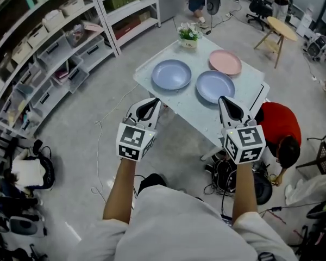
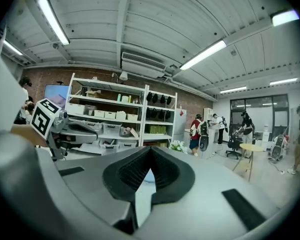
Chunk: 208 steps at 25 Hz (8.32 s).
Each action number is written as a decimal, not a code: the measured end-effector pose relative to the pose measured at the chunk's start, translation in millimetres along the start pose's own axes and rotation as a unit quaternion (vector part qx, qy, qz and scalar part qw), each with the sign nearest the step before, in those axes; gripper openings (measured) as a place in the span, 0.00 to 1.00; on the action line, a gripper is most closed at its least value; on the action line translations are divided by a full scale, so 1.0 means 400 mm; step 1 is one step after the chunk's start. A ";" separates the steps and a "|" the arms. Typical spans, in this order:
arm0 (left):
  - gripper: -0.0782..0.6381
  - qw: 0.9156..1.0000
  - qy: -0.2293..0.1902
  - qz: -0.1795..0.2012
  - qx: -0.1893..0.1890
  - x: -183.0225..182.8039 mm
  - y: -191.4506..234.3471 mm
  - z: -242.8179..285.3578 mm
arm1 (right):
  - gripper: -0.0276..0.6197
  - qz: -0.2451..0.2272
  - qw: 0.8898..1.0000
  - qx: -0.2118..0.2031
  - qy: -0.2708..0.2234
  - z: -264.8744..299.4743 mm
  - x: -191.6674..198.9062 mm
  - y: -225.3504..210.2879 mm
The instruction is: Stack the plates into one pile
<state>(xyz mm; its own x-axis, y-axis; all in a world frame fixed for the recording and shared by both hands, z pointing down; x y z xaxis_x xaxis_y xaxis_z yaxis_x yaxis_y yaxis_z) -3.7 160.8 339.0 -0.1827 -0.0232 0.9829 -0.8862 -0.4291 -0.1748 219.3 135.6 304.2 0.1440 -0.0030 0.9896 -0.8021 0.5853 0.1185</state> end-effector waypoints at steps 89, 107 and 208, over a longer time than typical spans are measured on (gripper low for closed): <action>0.13 0.990 0.083 -0.079 0.087 0.415 0.789 0.914 | 0.13 -0.160 0.950 0.050 0.265 1.187 0.409 -0.376; 0.13 0.991 0.080 -0.084 0.064 0.426 0.796 0.588 | 0.14 -0.287 0.912 -0.100 0.275 1.086 0.450 0.151; 0.18 0.923 0.039 0.090 0.372 0.175 -0.175 0.912 | 0.06 0.052 0.966 0.200 0.156 0.218 0.307 -0.484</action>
<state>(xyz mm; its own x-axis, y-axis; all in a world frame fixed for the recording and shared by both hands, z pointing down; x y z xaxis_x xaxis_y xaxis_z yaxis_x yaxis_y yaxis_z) 201.1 -140.2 441.0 -0.3543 -0.1013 0.9296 -0.3056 -0.9270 -0.2176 341.5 -48.8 409.8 0.1672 0.3196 0.9327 -0.9725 0.2089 0.1027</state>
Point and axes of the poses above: the fingertips, and each gripper's own axes: z forward along the fingers, y to its left, x out of its underside, the point moved 4 cm from there along -z, backward along the fingers, and after that the axes turned 7 degrees about -y, right-handed, at the moved point
